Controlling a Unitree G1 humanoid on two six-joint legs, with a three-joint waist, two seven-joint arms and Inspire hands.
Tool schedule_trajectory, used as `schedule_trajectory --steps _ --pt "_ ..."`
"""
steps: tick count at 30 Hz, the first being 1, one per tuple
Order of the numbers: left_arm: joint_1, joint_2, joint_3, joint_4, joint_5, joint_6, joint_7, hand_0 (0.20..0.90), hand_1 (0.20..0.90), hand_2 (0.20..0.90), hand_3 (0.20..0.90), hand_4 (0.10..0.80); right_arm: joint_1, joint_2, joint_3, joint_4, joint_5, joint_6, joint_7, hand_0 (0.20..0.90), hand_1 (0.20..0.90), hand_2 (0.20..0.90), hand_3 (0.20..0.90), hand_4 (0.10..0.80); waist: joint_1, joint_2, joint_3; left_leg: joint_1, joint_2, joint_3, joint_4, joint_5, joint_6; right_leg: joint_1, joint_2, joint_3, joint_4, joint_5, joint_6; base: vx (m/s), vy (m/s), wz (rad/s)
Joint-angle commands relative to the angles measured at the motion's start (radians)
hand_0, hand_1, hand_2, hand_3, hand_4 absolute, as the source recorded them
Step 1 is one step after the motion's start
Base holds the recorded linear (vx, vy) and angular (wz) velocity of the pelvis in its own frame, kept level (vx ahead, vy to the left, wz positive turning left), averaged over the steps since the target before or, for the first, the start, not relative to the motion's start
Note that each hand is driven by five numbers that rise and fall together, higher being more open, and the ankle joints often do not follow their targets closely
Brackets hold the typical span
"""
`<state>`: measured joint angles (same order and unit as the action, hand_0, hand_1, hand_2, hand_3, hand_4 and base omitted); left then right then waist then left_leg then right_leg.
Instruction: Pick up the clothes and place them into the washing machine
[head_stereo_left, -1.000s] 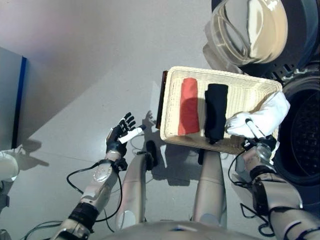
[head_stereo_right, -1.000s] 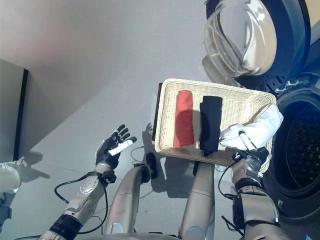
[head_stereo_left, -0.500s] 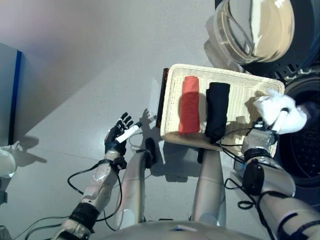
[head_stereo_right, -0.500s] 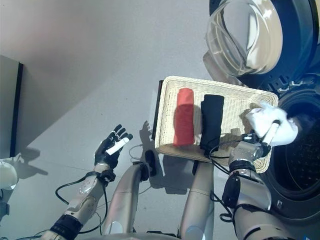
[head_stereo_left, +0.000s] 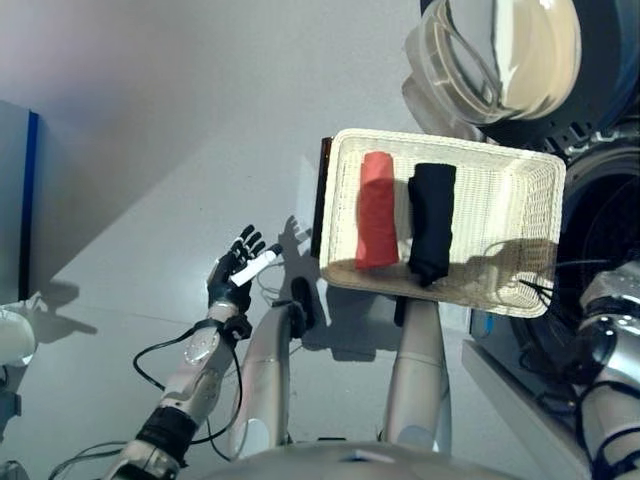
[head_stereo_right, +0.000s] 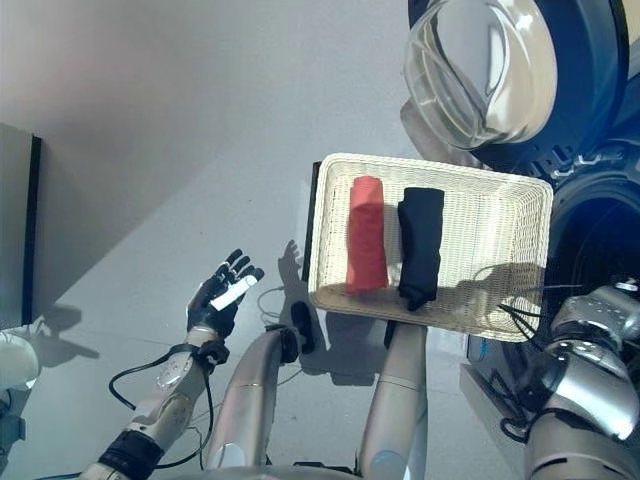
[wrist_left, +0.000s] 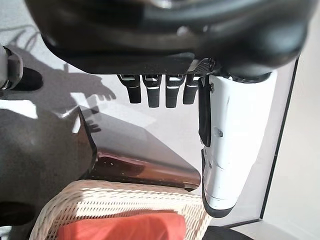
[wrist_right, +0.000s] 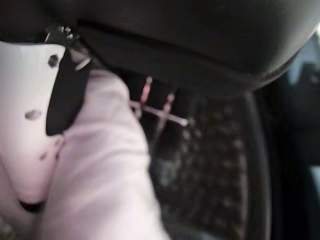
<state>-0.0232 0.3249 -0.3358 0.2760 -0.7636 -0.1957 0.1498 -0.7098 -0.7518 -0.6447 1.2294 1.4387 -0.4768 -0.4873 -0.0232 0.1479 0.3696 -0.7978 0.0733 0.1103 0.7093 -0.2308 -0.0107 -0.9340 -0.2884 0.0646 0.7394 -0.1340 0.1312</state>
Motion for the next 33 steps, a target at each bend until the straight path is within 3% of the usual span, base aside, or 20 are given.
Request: schedule_trajectory --steps 1,2,3,14,21,25,27,29,30,33 --pt "0.060 0.045 0.034 -0.078 0.000 -0.065 -0.016 0.900 0.900 0.900 0.900 0.800 0.073 -0.210 0.011 0.050 -0.066 -0.070 -0.015 0.200 0.200 0.200 0.200 0.300 -0.033 0.016 -0.071 0.074 0.085 -0.085 -0.020 -0.030 -0.104 0.060 -0.014 0.031 -0.018 -0.016 -0.001 0.000 0.000 0.00" --pt "0.061 0.047 0.033 -0.080 0.001 -0.065 -0.016 0.900 0.900 0.900 0.900 0.800 0.073 -0.215 0.016 0.055 -0.067 -0.064 -0.012 0.200 0.200 0.200 0.200 0.300 -0.032 0.016 -0.072 0.073 0.085 -0.084 -0.020 -0.030 -0.104 0.060 -0.013 0.030 -0.019 -0.015 -0.001 0.000 0.000 0.00" --pt "0.061 0.048 0.034 -0.082 0.002 -0.067 -0.014 0.900 0.900 0.900 0.900 0.800 0.074 -0.211 0.019 0.064 -0.066 -0.061 -0.013 0.900 0.900 0.900 0.900 0.800 -0.033 0.016 -0.072 0.073 0.086 -0.083 -0.020 -0.030 -0.103 0.058 -0.011 0.031 -0.020 -0.012 -0.001 0.000 0.000 0.00" --pt "0.060 0.045 0.049 -0.075 -0.014 -0.061 0.002 0.900 0.900 0.900 0.900 0.800 0.041 -0.125 0.062 0.074 -0.019 -0.060 0.004 0.900 0.900 0.900 0.900 0.800 -0.024 0.008 -0.077 0.065 0.086 -0.084 -0.005 -0.034 -0.100 0.068 -0.005 0.024 -0.026 -0.007 -0.003 -0.001 -0.005 -0.04" --pt "0.071 0.045 0.067 -0.069 -0.024 -0.060 -0.001 0.900 0.900 0.900 0.900 0.800 0.026 0.006 0.141 -0.022 -0.027 -0.045 0.075 0.900 0.900 0.900 0.900 0.800 -0.018 -0.011 -0.062 0.068 0.084 -0.086 0.010 -0.036 -0.094 0.095 -0.008 0.013 -0.032 0.000 -0.003 0.000 0.000 0.00" --pt "0.080 0.044 0.096 -0.061 -0.020 -0.072 0.002 0.900 0.900 0.900 0.900 0.800 0.061 0.083 0.249 -0.074 -0.182 -0.007 0.085 0.900 0.900 0.900 0.900 0.800 -0.016 -0.025 -0.050 0.072 0.084 -0.088 0.009 -0.032 -0.092 0.106 -0.006 0.015 -0.043 0.010 -0.006 0.000 0.000 0.00" --pt "0.081 0.044 0.097 -0.061 -0.020 -0.072 0.002 0.900 0.900 0.900 0.900 0.800 0.062 0.085 0.249 -0.077 -0.184 -0.007 0.082 0.900 0.900 0.900 0.900 0.800 -0.017 -0.025 -0.050 0.073 0.084 -0.088 0.008 -0.032 -0.092 0.107 -0.006 0.015 -0.043 0.010 -0.006 0.000 0.000 0.00" --pt "0.086 0.045 0.112 -0.052 -0.003 -0.082 0.004 0.900 0.900 0.900 0.900 0.800 0.106 0.144 0.330 -0.152 -0.321 0.002 0.064 0.900 0.900 0.900 0.900 0.800 -0.018 -0.036 -0.042 0.075 0.085 -0.086 0.008 -0.028 -0.090 0.110 -0.004 0.015 -0.049 0.017 -0.009 -0.021 -0.005 -0.01" --pt "0.087 0.036 0.124 -0.051 0.019 -0.088 0.010 0.900 0.900 0.900 0.900 0.800 0.169 0.230 0.419 -0.273 -0.451 0.014 0.063 0.900 0.900 0.900 0.900 0.800 -0.021 -0.046 -0.034 0.072 0.085 -0.087 0.009 -0.022 -0.089 0.110 0.000 0.014 -0.054 0.026 -0.013 0.000 0.000 0.00" --pt "0.090 0.027 0.138 -0.049 0.033 -0.092 0.018 0.900 0.900 0.900 0.900 0.800 0.220 0.292 0.480 -0.383 -0.565 0.023 0.034 0.900 0.900 0.900 0.900 0.800 -0.028 -0.053 -0.033 0.069 0.085 -0.085 0.009 -0.019 -0.087 0.108 0.002 0.016 -0.059 0.032 -0.015 -0.019 0.003 -0.06"
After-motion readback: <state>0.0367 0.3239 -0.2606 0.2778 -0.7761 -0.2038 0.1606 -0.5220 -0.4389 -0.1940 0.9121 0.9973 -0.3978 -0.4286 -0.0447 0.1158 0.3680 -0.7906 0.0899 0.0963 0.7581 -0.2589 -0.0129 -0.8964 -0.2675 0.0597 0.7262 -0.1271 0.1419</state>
